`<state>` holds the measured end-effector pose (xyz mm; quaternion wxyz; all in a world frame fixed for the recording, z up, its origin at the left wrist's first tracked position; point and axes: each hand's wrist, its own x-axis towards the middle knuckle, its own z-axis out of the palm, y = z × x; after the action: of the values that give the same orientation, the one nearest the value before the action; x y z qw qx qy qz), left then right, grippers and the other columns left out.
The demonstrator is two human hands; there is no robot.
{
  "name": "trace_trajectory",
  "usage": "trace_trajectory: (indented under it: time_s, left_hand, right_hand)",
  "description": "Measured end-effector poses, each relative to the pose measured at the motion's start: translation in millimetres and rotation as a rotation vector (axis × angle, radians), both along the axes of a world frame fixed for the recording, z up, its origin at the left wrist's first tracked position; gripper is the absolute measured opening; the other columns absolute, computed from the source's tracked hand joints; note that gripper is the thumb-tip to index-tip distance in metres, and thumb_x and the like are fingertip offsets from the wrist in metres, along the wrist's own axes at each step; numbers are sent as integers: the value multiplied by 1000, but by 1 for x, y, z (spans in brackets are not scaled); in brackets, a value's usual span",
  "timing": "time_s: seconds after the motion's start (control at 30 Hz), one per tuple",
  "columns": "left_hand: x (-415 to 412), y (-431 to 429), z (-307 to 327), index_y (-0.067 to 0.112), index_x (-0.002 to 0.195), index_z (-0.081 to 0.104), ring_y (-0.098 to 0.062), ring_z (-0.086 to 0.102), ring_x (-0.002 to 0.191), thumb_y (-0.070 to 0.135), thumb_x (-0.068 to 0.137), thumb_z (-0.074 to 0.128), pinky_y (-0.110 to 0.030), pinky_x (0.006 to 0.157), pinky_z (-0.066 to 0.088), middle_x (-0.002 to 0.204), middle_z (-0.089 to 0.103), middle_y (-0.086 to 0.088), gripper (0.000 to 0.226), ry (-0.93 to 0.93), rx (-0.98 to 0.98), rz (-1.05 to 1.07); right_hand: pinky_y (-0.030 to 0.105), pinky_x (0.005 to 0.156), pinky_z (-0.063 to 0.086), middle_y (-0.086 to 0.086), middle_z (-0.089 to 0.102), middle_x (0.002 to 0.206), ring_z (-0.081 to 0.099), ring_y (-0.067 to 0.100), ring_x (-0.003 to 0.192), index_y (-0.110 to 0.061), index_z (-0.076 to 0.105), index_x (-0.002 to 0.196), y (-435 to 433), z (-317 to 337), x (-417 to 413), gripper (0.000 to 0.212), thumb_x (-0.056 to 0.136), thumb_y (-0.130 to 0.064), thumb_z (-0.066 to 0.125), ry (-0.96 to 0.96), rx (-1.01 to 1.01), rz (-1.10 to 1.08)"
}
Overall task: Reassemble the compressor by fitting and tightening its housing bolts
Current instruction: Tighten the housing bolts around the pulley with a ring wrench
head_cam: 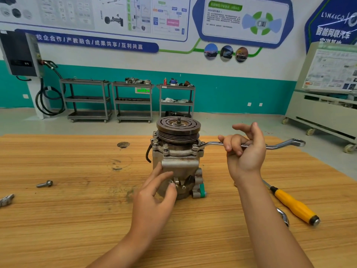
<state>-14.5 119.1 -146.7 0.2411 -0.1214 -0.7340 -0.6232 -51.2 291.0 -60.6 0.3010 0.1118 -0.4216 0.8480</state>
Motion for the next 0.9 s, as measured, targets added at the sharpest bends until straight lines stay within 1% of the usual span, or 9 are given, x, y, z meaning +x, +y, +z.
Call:
trace_trajectory:
  time_s: [0.1,0.23,0.27,0.33,0.4,0.5,0.67,0.8,0.9]
  left_hand:
    - [2,2,1,43,87,62,1,44,126,6,82,65,-24,102,39,129,48,18,37,12,-20,5]
    - [12,16,1,46,94,57,31,29,114,17,81,69,4,88,28,139,38,19,35,53,-182,-26]
    - [16,23,2,46,103,55,31,24,117,29,81,67,4,88,26,142,29,23,31,34,-225,-70]
    - [22,40,4,39,129,45,21,17,128,50,76,56,4,92,21,146,3,30,55,-10,-327,-152]
    - [24,52,3,31,145,27,11,4,135,53,83,54,1,98,15,143,-22,29,71,-47,-429,-184]
    - [22,51,2,30,148,15,21,-19,122,49,89,50,5,92,1,133,-42,31,71,-59,-527,-226]
    - [13,25,-2,37,146,12,37,-22,108,44,90,49,14,80,2,134,-37,40,68,22,-646,-309]
    - [6,14,-14,38,144,11,25,-22,125,40,90,51,8,94,0,141,-32,34,67,98,-653,-300]
    - [3,13,-16,39,139,19,6,-5,140,36,84,52,-4,106,9,156,0,11,65,146,-590,-307]
  right_hand:
    - [27,60,51,-7,27,33,36,11,35,-11,54,72,1,-1,-4,46,103,-27,24,-3,-12,2]
    - [25,57,50,-8,26,33,33,11,35,-11,51,70,13,2,-7,45,103,-28,25,-8,-44,-32]
    - [24,57,50,-7,26,33,33,11,35,-11,50,70,18,3,-7,45,103,-28,25,-6,-52,-45]
    - [23,55,50,-7,26,33,33,12,35,-10,49,69,25,4,-8,45,103,-28,26,-11,-75,-69]
    - [23,55,50,-6,25,33,33,13,35,-10,47,68,26,3,-9,45,103,-28,26,-21,-100,-89]
    - [24,56,49,-6,24,33,33,13,35,-10,44,66,24,1,-10,44,103,-28,27,-35,-171,-118]
    - [27,62,51,-7,32,36,42,12,39,-12,44,64,0,-12,6,42,102,-25,30,-26,-211,-278]
    - [11,57,43,-12,55,56,50,-3,55,-21,49,64,-51,-33,16,32,92,-30,38,75,189,-573]
    - [24,66,46,-16,50,60,43,-1,62,-24,47,66,-82,-36,13,26,91,-28,40,176,433,-719]
